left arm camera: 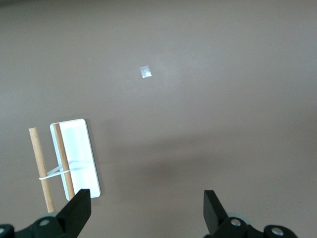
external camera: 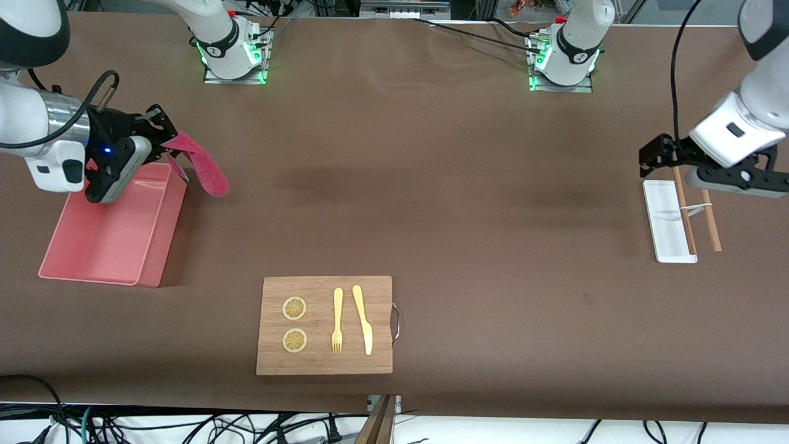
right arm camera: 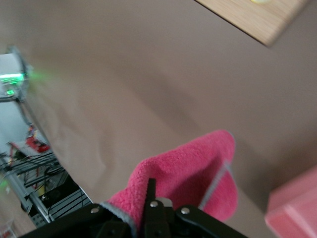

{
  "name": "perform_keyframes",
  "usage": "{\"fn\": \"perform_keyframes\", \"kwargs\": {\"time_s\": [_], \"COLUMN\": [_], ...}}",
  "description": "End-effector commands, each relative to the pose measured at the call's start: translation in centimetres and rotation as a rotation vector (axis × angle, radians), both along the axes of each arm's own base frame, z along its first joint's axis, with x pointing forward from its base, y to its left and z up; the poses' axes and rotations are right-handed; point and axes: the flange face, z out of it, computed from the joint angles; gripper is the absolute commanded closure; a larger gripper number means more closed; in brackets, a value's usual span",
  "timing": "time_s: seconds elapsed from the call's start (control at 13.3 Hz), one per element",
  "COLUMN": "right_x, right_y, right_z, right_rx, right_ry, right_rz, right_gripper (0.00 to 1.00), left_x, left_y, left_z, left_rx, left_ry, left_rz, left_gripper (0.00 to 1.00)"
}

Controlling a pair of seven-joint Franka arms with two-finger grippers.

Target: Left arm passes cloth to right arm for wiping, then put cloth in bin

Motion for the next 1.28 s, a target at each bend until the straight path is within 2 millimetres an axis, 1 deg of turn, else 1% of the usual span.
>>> {"fn": "perform_keyframes", "kwargs": {"time_s": [0.0, 0.08, 0.15, 0.23, 0.3, 0.38, 0.45, 0.53, 0.6, 0.75, 0.83, 0.9, 0.98, 1.2], "right_x": [-0.7, -1.2, -1.5, -1.7, -1.8, -1.9, -2.3, -2.8, -3.1, -3.6, -3.6, -3.7, -3.6, -3.6], "right_y": [1.3, 1.9, 2.3, 2.1, 1.8, 1.6, 1.1, 0.8, 0.6, 0.1, -0.4, -0.6, -1.6, -3.0], "right_z": [1.5, 2.1, 1.8, 1.6, 1.0, 0.2, -0.5, -1.7, -2.8, -5.3, -6.7, -8.5, -10.6, -17.6], "right_rx": [-0.193, -0.259, -0.344, -0.408, -0.439, -0.467, -0.489, -0.48, -0.462, -0.465, -0.466, -0.46, -0.454, -0.447], "right_ry": [0.004, -0.013, -0.022, -0.03, -0.038, -0.051, -0.054, -0.057, -0.077, -0.072, -0.065, -0.065, -0.07, -0.1], "right_rz": [-0.084, -0.113, -0.141, -0.165, -0.186, -0.222, -0.261, -0.276, -0.291, -0.336, -0.35, -0.357, -0.378, -0.41], "right_gripper": [1.0, 1.0, 1.0, 1.0, 1.0, 1.0, 1.0, 1.0, 1.0, 1.0, 1.0, 1.0, 1.0, 1.0], "left_x": [-1.1, -0.7, -0.6, -0.5, -0.1, 0.4, 1.0, 0.9, 0.8, 1.0, 1.1, 1.1, 1.2, 1.1], "left_y": [-0.8, -0.5, -0.4, -0.4, -0.2, -0.4, -0.1, -0.1, 0.2, 1.3, 1.7, 2.6, 2.7, 1.5], "left_z": [0.0, 0.2, 0.1, -0.2, -0.1, 0.8, 0.6, 1.0, 0.7, 0.6, 0.5, 0.3, 0.2, 0.3], "left_rx": [0.026, 0.021, 0.022, 0.021, 0.017, -0.005, -0.018, -0.015, -0.016, -0.024, -0.065, -0.094, -0.093, -0.077], "left_ry": [0.025, 0.019, 0.021, 0.027, 0.021, 0.01, 0.034, 0.051, 0.062, 0.061, 0.066, 0.071, 0.071, 0.067], "left_rz": [-0.028, -0.028, -0.027, -0.025, -0.022, -0.018, -0.025, -0.035, -0.035, -0.017, 0.005, 0.034, 0.037, 0.051], "left_gripper": [0.0, 0.0, 0.0, 0.0, 0.0, 0.0, 0.0, 0.0, 0.0, 0.0, 0.0, 0.0, 0.0, 0.0]}}
